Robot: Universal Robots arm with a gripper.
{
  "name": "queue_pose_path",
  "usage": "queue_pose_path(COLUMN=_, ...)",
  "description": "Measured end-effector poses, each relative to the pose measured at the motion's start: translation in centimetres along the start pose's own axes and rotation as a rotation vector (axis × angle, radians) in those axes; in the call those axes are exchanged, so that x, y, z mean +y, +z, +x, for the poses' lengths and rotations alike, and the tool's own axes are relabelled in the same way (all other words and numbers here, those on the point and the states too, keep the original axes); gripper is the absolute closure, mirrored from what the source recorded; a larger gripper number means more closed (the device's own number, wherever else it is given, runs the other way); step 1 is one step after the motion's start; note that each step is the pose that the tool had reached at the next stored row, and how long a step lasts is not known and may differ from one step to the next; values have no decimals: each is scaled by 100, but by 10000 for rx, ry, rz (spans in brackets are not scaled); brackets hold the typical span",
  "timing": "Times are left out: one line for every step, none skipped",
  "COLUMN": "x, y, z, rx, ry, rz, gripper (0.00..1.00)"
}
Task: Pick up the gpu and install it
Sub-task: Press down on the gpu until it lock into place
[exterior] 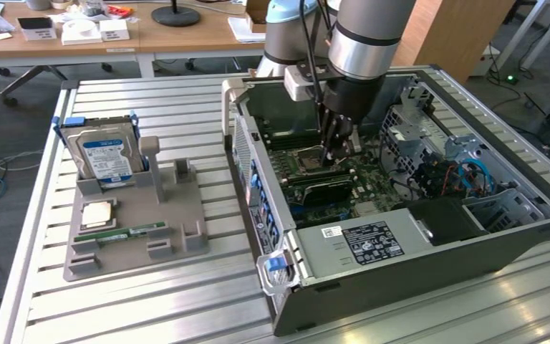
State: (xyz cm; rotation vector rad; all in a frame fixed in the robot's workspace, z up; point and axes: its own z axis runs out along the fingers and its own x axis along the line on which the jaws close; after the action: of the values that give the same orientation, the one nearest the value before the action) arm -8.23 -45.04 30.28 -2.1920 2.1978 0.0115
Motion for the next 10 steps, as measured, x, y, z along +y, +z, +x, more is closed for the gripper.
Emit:
queue_pose_path(x=0, y=9, z=0, rx=-3, ry=0, rz=1, gripper=89)
queue_pose_path(x=0, y=22, z=0, rx=-1, ry=-1, rz=0, gripper=89)
queue_pose_path(x=1, y=37, z=1, rx=-1, ry=-1, rz=0, gripper=89)
queue_pose_path(x=1, y=52, z=2, rx=-1, ry=-2, rz=0, gripper=89)
queue_pose_path(x=1, y=64, z=2, rx=-1, ry=-1, rz=0, gripper=89)
queue_pose_path(x=1, y=75, z=3, rx=0, ry=-1, rz=0, gripper=89)
queue_pose_path(x=2, y=85, z=3, rx=0, ry=-1, rz=0, gripper=89)
queue_pose_path(x=2, y=88, z=3, rx=1, ry=-1, rz=-1, gripper=89)
queue_pose_path(x=2, y=88, z=3, rx=2, ry=-2, rz=-1, gripper=89)
queue_pose_path(x=2, y=88, z=3, rx=3, ry=-1, rz=-1, gripper=89)
